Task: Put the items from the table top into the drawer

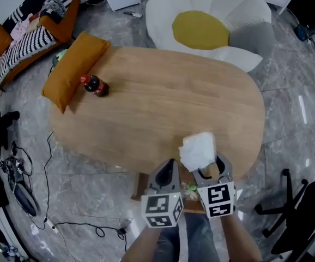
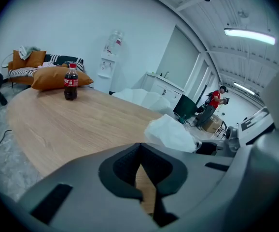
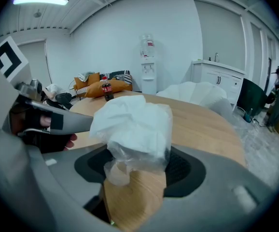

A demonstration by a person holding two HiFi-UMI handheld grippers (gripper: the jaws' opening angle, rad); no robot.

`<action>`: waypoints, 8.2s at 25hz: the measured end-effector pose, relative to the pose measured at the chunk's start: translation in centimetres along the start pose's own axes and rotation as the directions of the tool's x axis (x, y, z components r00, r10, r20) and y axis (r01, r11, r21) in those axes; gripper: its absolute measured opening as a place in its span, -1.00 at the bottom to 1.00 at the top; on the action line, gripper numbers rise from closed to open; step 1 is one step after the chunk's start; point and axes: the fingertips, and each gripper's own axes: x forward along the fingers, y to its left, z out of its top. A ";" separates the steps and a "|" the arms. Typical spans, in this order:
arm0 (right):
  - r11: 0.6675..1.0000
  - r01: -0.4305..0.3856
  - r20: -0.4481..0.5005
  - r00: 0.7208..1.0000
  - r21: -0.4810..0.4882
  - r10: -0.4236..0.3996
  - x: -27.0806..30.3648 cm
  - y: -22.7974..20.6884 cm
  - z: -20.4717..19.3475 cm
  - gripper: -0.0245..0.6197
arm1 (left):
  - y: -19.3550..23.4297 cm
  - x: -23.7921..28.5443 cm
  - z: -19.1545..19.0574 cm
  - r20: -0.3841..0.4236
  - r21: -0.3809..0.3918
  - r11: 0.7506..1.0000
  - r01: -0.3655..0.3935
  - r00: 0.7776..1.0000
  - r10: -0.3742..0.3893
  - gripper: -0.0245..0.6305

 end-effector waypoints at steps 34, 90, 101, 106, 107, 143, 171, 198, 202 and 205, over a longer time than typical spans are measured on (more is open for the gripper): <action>0.954 -0.285 -0.122 0.954 -0.096 0.273 -1.8 10.9 -6.6 -0.02 | 7.1 -8.1 -7.3 -0.027 -0.127 0.973 -0.192 0.981 0.190 -0.90; 0.823 -0.525 -0.368 0.824 -0.215 0.430 0.3 16.5 -16.4 -0.01 | 9.7 -8.9 -16.5 -0.208 -0.222 0.933 -0.284 0.948 0.239 -0.90; 0.857 -0.475 -0.357 0.850 -0.201 0.388 2.3 15.4 -16.2 -0.01 | 9.7 -8.0 -16.6 -0.218 -0.222 0.932 -0.287 0.946 0.240 -0.90; 0.860 -0.468 -0.370 0.850 -0.206 0.374 2.9 15.1 -16.7 0.00 | 9.8 -7.8 -16.3 -0.210 -0.225 0.932 -0.284 0.948 0.238 -0.90; 0.862 -0.464 -0.369 0.852 -0.202 0.372 3.0 15.0 -16.8 0.00 | 9.9 -7.7 -16.2 -0.207 -0.227 0.932 -0.283 0.949 0.238 -0.90; 0.906 -0.414 -0.489 0.811 -0.089 0.322 0.2 13.4 -18.9 0.42 | 8.9 -6.7 -13.4 -0.211 -0.178 0.957 -0.227 0.959 0.188 -0.90; 0.939 -0.344 -0.273 0.902 0.007 0.333 -7.6 12.5 -4.2 0.41 | 2.1 -11.1 -1.8 -0.125 -0.065 0.992 -0.104 0.987 0.095 -0.90; 0.971 -0.237 -0.009 0.971 -0.024 0.237 -17.2 9.6 12.1 0.41 | -4.8 -17.8 13.8 0.118 0.021 1.000 -0.015 0.993 0.013 -0.90; 0.975 -0.220 0.024 0.975 -0.014 0.220 -18.6 9.4 13.2 0.41 | -6.1 -18.5 14.2 0.120 0.033 0.999 0.006 0.993 -0.010 -0.90; 0.977 -0.214 0.044 0.976 -0.025 0.215 -19.5 9.4 14.0 0.41 | -7.0 -19.1 14.8 0.137 0.020 1.000 0.015 0.990 -0.017 -0.90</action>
